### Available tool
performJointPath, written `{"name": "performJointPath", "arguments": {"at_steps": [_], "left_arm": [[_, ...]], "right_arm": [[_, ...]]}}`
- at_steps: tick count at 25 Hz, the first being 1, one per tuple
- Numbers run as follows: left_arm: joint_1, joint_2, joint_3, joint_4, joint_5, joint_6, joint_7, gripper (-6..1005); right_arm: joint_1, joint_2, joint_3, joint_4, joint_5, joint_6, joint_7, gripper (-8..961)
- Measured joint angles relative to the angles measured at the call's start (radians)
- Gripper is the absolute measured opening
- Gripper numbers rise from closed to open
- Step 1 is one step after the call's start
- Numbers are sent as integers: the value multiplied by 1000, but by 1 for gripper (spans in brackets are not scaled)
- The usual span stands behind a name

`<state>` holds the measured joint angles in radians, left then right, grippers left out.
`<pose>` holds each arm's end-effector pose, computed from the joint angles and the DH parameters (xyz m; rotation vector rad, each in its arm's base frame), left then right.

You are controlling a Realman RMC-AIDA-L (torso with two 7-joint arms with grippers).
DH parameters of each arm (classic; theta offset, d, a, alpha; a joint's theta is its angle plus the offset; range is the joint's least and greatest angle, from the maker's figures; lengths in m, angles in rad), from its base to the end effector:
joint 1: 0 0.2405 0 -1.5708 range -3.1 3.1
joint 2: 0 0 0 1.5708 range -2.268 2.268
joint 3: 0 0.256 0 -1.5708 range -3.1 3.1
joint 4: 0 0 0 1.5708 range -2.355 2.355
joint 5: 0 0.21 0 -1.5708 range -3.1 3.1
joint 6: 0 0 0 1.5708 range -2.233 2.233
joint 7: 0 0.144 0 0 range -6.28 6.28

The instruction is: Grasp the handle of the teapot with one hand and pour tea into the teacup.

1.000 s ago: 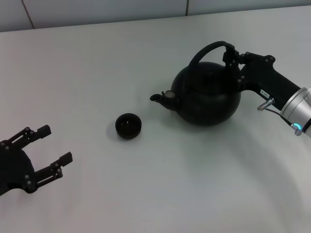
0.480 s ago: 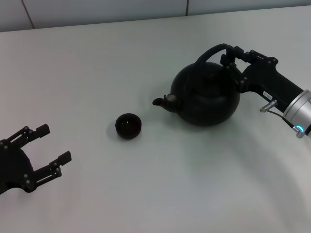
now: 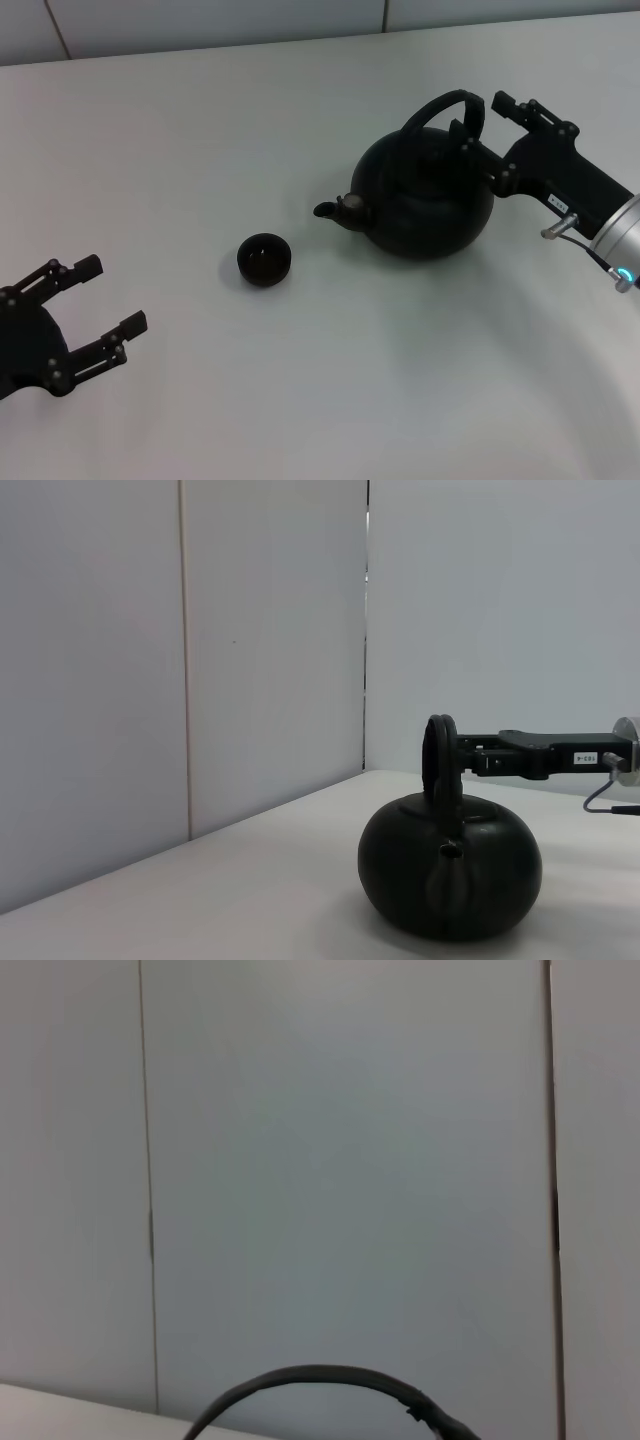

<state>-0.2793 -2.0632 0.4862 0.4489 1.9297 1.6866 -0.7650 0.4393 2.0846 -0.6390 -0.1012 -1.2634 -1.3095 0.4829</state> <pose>-0.3323 0.2373 0.0018 -2.4725 -0.3347 -0.8147 0.3187 0.3114 -0.0262 -1.9818 0.4734 0.8003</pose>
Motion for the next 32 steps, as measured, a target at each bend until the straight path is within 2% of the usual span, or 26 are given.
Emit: {"name": "performJointPath", "arguments": {"at_steps": [1,4,6,7,8,12,15,18,21,22,23,24,26,27,28,29,32], "left_arm": [[0,0,0,-1,0,0,0,808],[0,0,2,-1,0,1,1,808],[0,0,4,-1,0,1,1,808],[0,0,5,-1,0,1,1,808],[0,0,5,-1,0,1,1,808],[-1,0,7,-5,0,2,1,808],[-7,-2,8,-7,3,-2,1,808],[-11,-1,9,-7,4,-2,1,808],[-26,4,12,-6,9,1,-6,808],[-47,17,33,0,18,2,-26,808],[-53,23,45,1,20,1,-35,808],[-53,23,45,1,20,1,-35,808],[-81,45,94,9,21,-3,-80,808],[-105,63,129,21,22,-3,-119,808],[-116,69,143,31,23,-2,-140,808],[-116,69,143,31,23,-2,-140,808],[-154,82,196,92,60,-1,-225,808]], "right_arm": [[-5,0,1,0,0,-10,-1,655],[-38,0,6,-2,-1,-73,-4,663],[-75,-2,8,-7,-2,-128,-5,668],[-121,-3,10,-11,-2,-180,-5,671],[-121,-3,10,-11,-2,-180,-5,671],[-215,-2,31,-8,-2,-239,-13,671],[-229,-1,40,-3,-3,-247,-19,671],[-231,-7,23,-13,-20,-285,-14,671],[-231,-19,-7,-98,-97,-328,56,671],[-225,-27,-19,-216,-217,-333,191,671],[-215,-33,-22,-270,-276,-334,261,671],[-215,-33,-22,-270,-276,-334,261,671],[-184,-47,-23,-371,-406,-339,396,671],[-150,-60,-25,-441,-510,-350,486,671],[-132,-65,-25,-478,-562,-356,530,671],[-132,-65,-25,-478,-562,-356,530,671],[-72,-66,-25,-587,-721,-365,652,671]]}}
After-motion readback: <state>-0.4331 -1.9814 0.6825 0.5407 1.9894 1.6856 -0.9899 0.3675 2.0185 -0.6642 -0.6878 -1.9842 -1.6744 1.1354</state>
